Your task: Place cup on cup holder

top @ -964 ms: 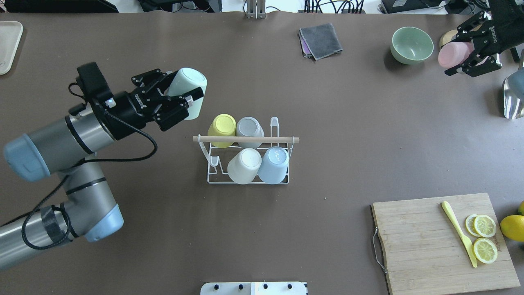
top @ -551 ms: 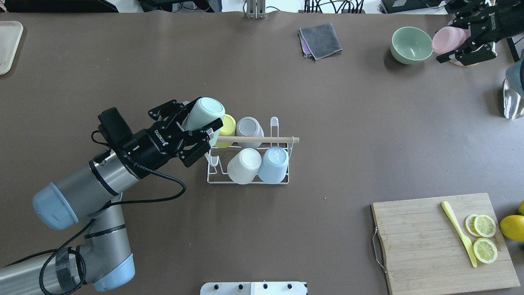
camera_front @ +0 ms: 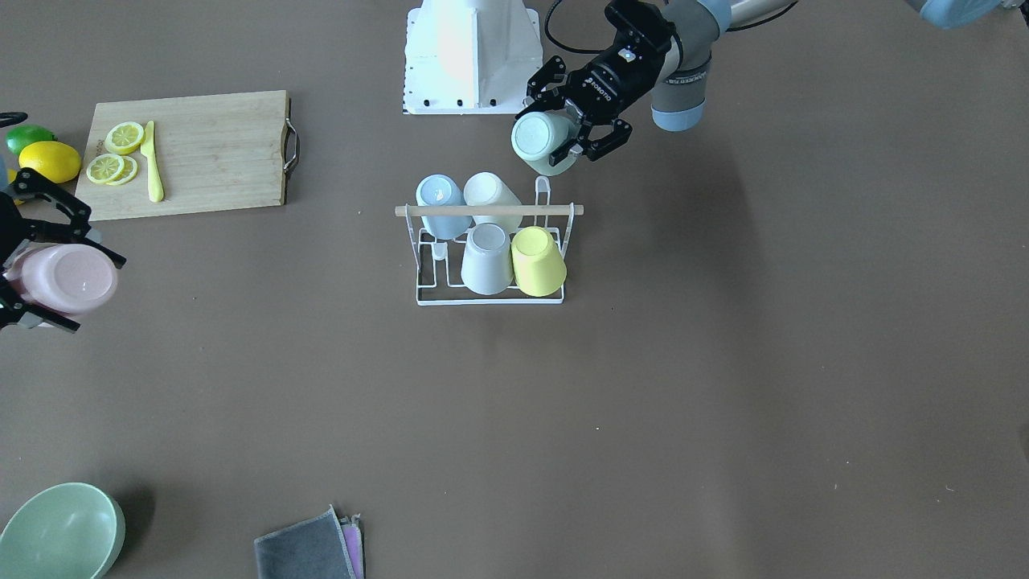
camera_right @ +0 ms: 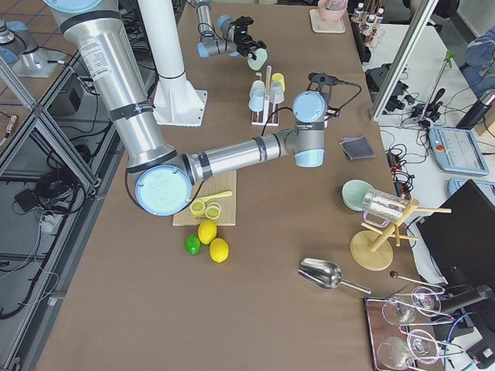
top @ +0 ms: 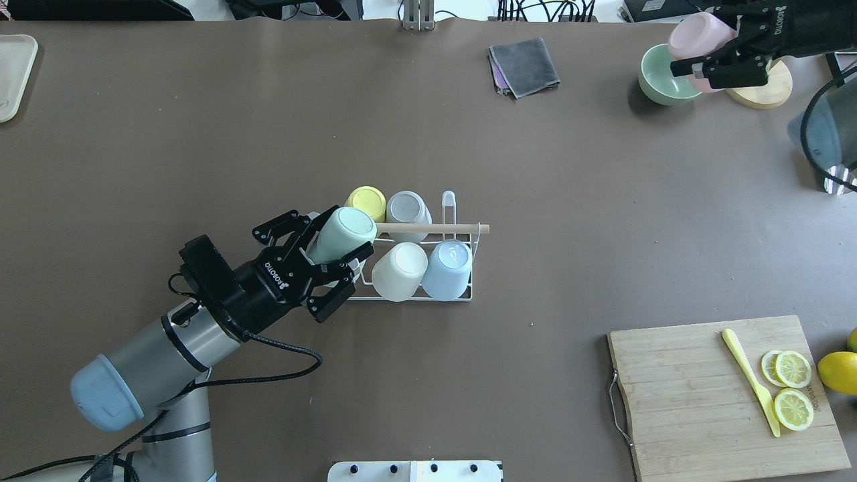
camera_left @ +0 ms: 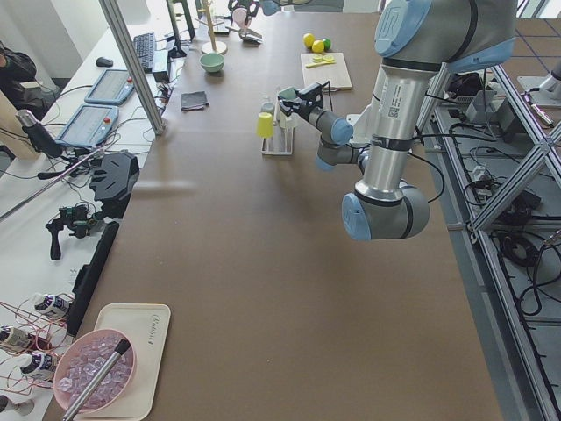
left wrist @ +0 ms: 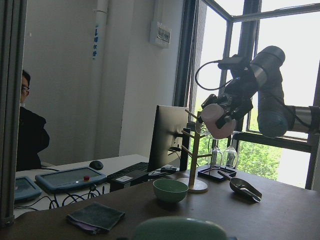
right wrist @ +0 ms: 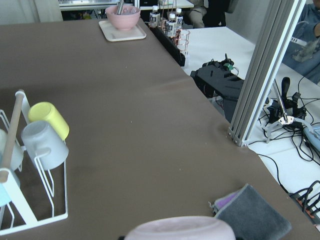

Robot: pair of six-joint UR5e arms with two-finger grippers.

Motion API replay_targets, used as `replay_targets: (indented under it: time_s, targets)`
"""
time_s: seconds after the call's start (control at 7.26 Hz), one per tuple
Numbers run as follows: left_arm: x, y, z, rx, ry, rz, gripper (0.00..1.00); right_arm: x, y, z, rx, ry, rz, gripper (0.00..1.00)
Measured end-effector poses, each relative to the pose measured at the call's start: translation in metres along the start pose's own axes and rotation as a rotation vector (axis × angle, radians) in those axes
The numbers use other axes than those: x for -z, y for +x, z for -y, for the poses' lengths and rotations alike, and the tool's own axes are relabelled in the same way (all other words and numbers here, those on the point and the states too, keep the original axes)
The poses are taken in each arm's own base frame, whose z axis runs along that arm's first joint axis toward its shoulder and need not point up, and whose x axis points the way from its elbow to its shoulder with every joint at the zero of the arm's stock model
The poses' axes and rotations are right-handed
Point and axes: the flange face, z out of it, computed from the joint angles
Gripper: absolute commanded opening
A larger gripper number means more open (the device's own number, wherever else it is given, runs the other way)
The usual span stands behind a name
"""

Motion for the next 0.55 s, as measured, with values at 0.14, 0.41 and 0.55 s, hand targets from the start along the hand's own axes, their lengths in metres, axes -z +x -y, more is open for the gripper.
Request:
replay_targets:
  time_s: [0.14,0.41,0.55]
  targets:
    - [0.001,0.003,-0.004,0.001,-0.008,-0.003,0.00,-0.027,-0.020,0.011,-0.052,0.094,-0.008,0.00]
    - [-0.002,0.005,-0.012,-0.003,-0.021,-0.003,0.00,-0.083,-0.063,0.035,-0.152,0.250,0.026,0.00]
    - [-0.004,0.006,-0.015,-0.005,-0.026,-0.002,0.00,-0.100,-0.083,0.042,-0.176,0.302,0.069,0.00]
